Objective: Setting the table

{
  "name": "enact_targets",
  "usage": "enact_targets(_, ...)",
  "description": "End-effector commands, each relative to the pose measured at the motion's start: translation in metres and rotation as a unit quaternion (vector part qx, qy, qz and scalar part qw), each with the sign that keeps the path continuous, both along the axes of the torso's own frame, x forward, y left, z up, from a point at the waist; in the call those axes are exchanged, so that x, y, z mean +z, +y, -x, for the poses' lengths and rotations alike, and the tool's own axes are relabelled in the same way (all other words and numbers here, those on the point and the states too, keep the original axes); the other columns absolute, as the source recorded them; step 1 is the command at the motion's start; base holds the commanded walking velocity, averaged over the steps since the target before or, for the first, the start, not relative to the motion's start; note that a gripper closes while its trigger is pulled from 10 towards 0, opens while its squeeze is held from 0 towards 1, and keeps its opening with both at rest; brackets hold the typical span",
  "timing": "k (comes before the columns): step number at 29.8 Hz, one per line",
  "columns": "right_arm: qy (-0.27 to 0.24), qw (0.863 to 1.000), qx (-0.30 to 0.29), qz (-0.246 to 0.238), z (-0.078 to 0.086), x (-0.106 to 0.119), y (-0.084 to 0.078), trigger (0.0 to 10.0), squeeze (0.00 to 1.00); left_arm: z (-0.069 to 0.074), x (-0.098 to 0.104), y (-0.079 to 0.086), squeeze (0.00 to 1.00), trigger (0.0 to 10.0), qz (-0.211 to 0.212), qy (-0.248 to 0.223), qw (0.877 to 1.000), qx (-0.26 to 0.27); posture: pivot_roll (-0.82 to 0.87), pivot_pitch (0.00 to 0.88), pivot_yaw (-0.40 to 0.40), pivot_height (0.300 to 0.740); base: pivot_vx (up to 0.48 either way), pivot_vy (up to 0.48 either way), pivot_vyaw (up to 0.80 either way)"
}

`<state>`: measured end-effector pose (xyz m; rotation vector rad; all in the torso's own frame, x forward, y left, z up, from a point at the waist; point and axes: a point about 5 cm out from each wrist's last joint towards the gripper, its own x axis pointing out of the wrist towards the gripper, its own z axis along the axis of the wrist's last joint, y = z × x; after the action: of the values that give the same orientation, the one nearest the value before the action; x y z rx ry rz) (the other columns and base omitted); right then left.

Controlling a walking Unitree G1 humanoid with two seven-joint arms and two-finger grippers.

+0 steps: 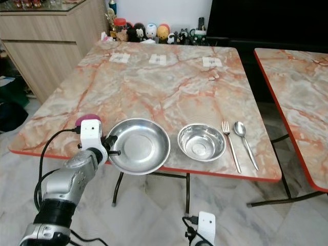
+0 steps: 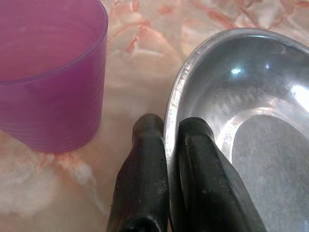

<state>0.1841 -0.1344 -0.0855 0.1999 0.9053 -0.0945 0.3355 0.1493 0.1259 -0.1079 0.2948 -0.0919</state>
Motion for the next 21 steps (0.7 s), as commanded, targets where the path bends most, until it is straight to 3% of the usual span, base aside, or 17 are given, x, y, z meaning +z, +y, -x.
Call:
enact_targets(1, 0.009, 1.000, 0.006, 0.001, 0.003, -0.002, 0.001, 10.0, 0.00, 0.005, -0.006, -0.001, 0.00, 0.0, -0.013, 0.011, 1.000, -0.006, 0.09, 0.024, -0.031, 0.740, 0.000, 0.000, 0.00)
enact_targets(7, 0.009, 1.000, 0.007, 0.003, 0.003, -0.002, 0.000, 10.0, 0.00, 0.012, 0.006, -0.005, 0.00, 0.0, 0.008, -0.040, 0.999, -0.032, 0.10, 0.025, -0.037, 0.740, 0.000, 0.000, 0.00)
enact_targets(9, 0.009, 1.000, 0.009, 0.003, 0.003, -0.002, -0.001, 10.0, 0.00, 0.017, 0.013, -0.005, 0.00, 0.0, 0.035, -0.068, 0.996, -0.037, 0.10, 0.023, -0.039, 0.740, 0.000, 0.000, 0.00)
enact_targets(11, 0.009, 1.000, 0.009, 0.003, 0.003, -0.002, -0.001, 10.0, 0.00, 0.017, 0.013, -0.005, 0.00, 0.0, 0.035, -0.068, 0.996, -0.037, 0.10, 0.023, -0.039, 0.740, 0.000, 0.000, 0.00)
enact_targets(14, 0.009, 1.000, 0.010, 0.005, 0.002, -0.002, -0.002, 10.0, 0.00, 0.024, 0.023, -0.001, 0.00, 0.0, 0.076, -0.105, 0.991, -0.028, 0.10, 0.020, -0.042, 0.740, 0.000, 0.000, 0.00)
enact_targets(21, 0.009, 1.000, 0.013, 0.006, 0.002, -0.002, -0.002, 10.0, 0.00, 0.023, 0.032, 0.004, 0.00, 0.0, 0.101, -0.129, 0.987, -0.010, 0.10, 0.018, -0.047, 0.740, 0.000, 0.000, 0.00)
